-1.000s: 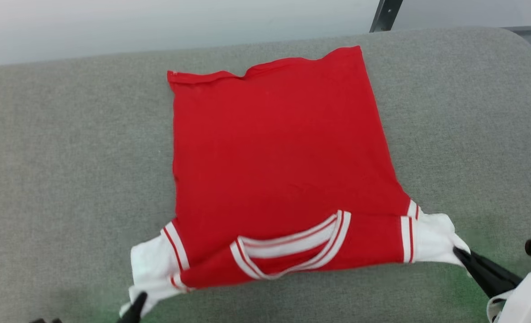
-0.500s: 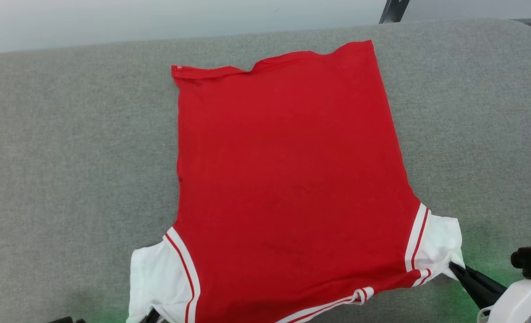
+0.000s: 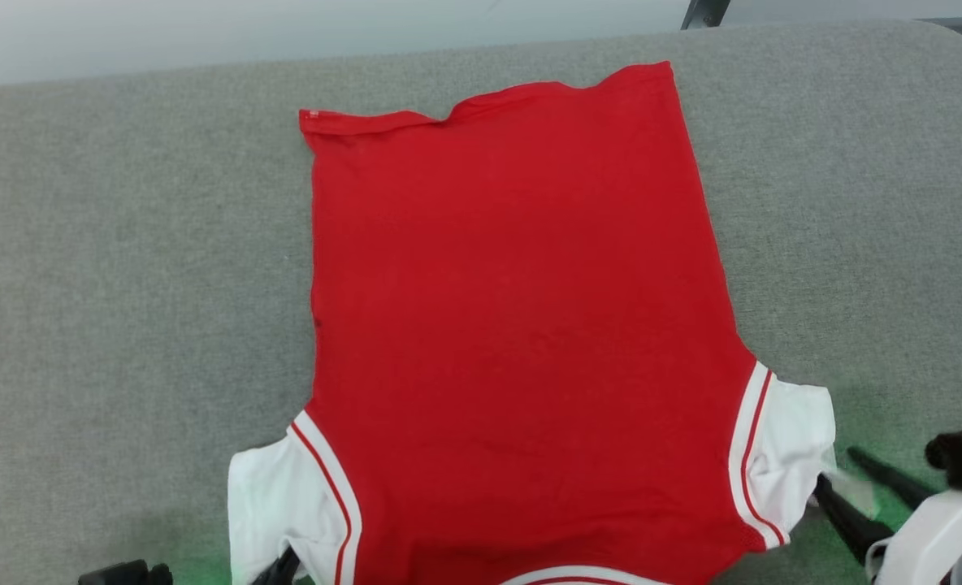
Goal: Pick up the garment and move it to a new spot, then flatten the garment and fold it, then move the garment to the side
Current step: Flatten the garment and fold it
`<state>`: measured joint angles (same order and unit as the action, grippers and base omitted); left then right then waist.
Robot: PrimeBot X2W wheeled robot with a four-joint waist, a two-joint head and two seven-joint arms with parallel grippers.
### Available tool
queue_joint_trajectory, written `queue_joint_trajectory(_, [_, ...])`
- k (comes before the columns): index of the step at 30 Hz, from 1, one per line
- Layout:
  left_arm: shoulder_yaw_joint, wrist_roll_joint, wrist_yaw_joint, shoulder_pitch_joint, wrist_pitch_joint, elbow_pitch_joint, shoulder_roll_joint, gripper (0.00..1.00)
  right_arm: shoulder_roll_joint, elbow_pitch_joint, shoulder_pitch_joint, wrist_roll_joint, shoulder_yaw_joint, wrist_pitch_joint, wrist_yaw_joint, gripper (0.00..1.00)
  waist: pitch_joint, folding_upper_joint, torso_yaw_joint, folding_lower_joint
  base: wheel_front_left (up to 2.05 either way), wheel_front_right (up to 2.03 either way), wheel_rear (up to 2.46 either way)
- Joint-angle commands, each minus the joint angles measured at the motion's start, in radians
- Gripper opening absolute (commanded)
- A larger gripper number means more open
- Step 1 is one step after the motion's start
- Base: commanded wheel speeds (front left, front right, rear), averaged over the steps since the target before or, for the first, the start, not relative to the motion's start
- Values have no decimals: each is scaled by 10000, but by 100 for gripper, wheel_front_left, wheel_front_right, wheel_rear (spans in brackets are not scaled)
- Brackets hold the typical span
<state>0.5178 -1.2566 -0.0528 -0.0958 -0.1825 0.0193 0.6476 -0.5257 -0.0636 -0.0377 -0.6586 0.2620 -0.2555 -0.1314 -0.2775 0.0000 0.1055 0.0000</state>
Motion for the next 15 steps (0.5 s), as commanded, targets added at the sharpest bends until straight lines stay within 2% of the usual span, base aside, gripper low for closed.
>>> queue_joint_trajectory(1, [47,104,51,113,-16,20,-62,0,-111,267,-125,120,-272,-94,14,100,-18,0,24,0,0,0,0])
queue_joint_trajectory(8, [191,373,86,399,37,-138,-136,0,-594,2003,-109,70,-1876,-1024,12,100,-174,0,-167,0,0,0,0])
queue_joint_trajectory(12, [361,578,143,817,204,-256,-265,0,-924,2724,-1073,-199,-2265,-2013,14,100,-466,0,-498,0,0,0,0])
queue_joint_trajectory(15, [513,812,151,1247,369,-376,-362,0,-1110,2466,-2435,-464,-2106,-2855,14,100,-846,0,-846,0,0,0,0])
